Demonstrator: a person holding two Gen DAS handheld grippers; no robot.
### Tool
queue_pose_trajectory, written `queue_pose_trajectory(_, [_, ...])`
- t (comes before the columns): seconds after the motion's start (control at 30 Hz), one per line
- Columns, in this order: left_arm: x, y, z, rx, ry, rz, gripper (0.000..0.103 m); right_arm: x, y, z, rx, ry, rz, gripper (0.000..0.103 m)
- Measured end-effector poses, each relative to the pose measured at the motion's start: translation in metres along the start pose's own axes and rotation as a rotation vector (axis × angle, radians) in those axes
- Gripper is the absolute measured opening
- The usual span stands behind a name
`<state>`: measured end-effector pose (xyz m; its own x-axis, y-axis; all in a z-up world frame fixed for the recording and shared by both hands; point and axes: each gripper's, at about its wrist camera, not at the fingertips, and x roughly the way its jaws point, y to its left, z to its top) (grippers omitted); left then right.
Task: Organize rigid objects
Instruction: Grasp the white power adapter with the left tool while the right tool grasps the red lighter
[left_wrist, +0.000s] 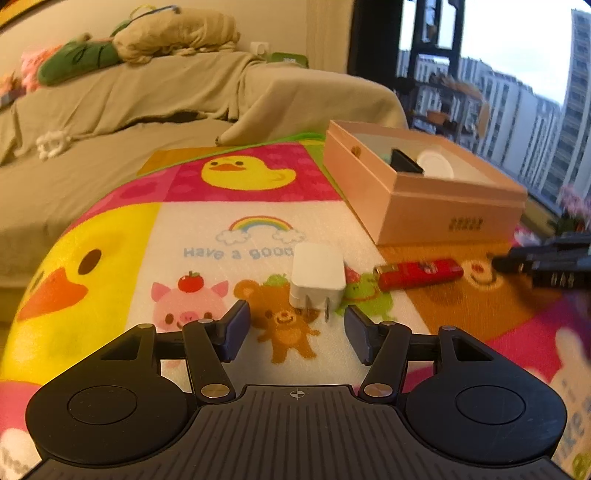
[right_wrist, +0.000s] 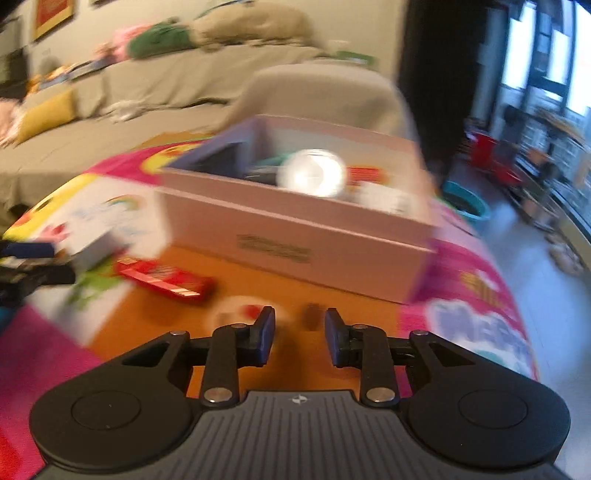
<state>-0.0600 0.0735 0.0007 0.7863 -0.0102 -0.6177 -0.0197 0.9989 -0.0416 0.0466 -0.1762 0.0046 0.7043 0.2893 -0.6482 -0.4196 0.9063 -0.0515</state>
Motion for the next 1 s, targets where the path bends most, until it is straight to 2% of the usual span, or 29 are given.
queue_pose_trajectory(0.03, [0.0,-0.003,-0.001,0.022,-0.001,0.011,0.061,0.0,-0.006,-0.002,0.017,0.0,-0.003,0.041])
queue_pose_trajectory(0.1, [0.0,-0.003,0.0,0.014,-0.002,0.01,0.062,-0.001,-0.01,-0.006,0.044,-0.005,-0.005,0.061])
queue_pose_trajectory(0.17, [0.0,-0.001,0.002,-0.02,-0.008,-0.003,0.062,-0.002,-0.008,-0.008,0.038,-0.005,0.0,0.068])
queue_pose_trajectory(0.27, [0.0,-0.003,0.01,-0.055,-0.034,-0.064,0.061,-0.003,-0.003,-0.01,0.029,0.009,0.031,0.078])
queue_pose_trajectory(0.33, [0.003,-0.01,0.016,-0.035,-0.064,-0.057,0.061,-0.005,0.003,-0.01,0.02,0.015,0.041,0.079])
queue_pose_trajectory(0.4, [0.01,-0.013,0.019,-0.033,-0.096,-0.063,0.061,-0.005,0.01,-0.009,0.032,0.031,0.077,0.087])
queue_pose_trajectory(0.47, [0.02,-0.008,0.023,-0.073,-0.041,-0.124,0.061,-0.007,0.022,-0.01,0.023,0.037,0.092,0.089])
queue_pose_trajectory(0.5, [0.025,-0.005,0.023,-0.087,-0.003,-0.15,0.053,-0.008,0.03,-0.01,0.011,0.037,0.101,0.089])
queue_pose_trajectory(0.53, [0.025,0.0,0.022,-0.102,0.001,-0.156,0.04,-0.009,0.037,-0.01,-0.001,0.037,0.116,0.089])
queue_pose_trajectory(0.7, [0.015,0.017,0.015,-0.165,-0.013,-0.145,0.04,-0.003,0.069,-0.003,-0.029,0.041,0.157,0.091])
queue_pose_trajectory(0.87, [0.005,0.029,0.008,-0.172,-0.019,-0.087,0.04,0.018,0.089,0.015,0.011,0.04,0.116,0.092])
queue_pose_trajectory(1.0, [0.001,0.034,0.007,-0.17,-0.019,-0.073,0.04,0.031,0.097,0.026,0.042,0.039,0.097,0.093])
